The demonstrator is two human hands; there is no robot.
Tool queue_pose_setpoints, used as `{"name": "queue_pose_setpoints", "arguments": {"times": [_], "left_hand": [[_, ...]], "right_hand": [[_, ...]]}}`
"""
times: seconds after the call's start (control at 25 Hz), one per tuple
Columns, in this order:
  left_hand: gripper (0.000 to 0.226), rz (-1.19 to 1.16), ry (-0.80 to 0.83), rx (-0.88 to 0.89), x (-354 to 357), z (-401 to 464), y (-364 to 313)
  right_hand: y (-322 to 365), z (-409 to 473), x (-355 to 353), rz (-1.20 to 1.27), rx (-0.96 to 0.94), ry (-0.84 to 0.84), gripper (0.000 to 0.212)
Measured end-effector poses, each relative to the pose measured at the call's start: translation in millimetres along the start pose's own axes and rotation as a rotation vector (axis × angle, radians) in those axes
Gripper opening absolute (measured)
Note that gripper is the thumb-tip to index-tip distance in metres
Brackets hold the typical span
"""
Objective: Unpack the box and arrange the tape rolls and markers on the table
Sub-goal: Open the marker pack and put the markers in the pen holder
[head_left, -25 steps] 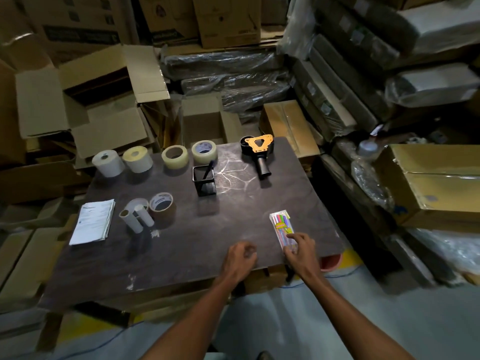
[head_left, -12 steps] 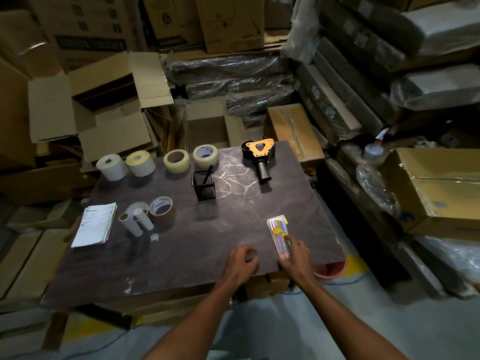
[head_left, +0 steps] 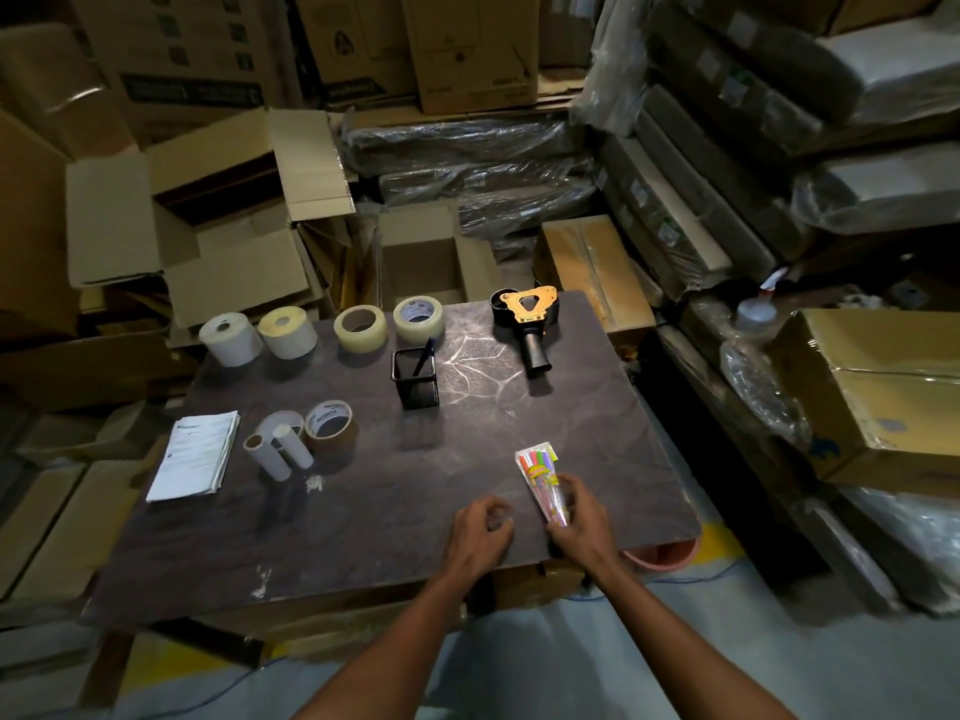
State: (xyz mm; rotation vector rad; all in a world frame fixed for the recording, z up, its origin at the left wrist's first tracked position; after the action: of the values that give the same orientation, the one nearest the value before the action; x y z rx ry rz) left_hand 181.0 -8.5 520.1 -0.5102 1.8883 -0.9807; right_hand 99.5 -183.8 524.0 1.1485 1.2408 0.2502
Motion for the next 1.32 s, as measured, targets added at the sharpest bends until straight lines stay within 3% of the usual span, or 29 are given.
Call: {"name": "queue_pose_setpoints", "arguments": {"times": [0.24, 0.44, 0.56, 0.84, 1.0, 1.32], "left_hand": [[0.052, -0.293, -0.072, -0.210, 2.2, 19.7, 50.6], [0.019, -0.703, -0.116, -0.441, -11.7, 7.8, 48.9], [0.026, -0.866, -0.090, -0.495, -16.9, 7.4, 52.2], [0.041, -1.093, -0.167, -0.591, -41.3, 10.7, 63.2], [0.041, -1.188, -0.121, -0.625, -47.3, 13.0, 59.1], [0.043, -1.340, -0.184, -0.692, -52.6, 13.7, 50.6]], "right_hand": [[21.9, 3.5, 17.2, 0.177, 0.037, 0.001, 0.062], [63.3, 1.0, 31.8, 0.156, -0.088, 0.038, 0.061], [90.8, -3.9, 44.2, 0.128, -0.215, 0.074, 0.060], [136.6, -17.9, 67.7, -0.002, -0.462, 0.128, 0.060], [160.7, -31.7, 77.8, -0.129, -0.619, 0.192, 0.065], [157.0, -37.2, 72.9, -0.084, -0.616, 0.221, 0.077]]}}
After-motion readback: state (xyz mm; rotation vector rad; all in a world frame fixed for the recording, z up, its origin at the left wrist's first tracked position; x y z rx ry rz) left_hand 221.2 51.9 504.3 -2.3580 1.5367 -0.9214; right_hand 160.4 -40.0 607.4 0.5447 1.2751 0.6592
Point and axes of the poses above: each hand's wrist, its own z-axis towards the middle knuckle, its own x-axis out of the palm, y = z × x, the point moved 10 cm from there along z, towards the middle knuckle
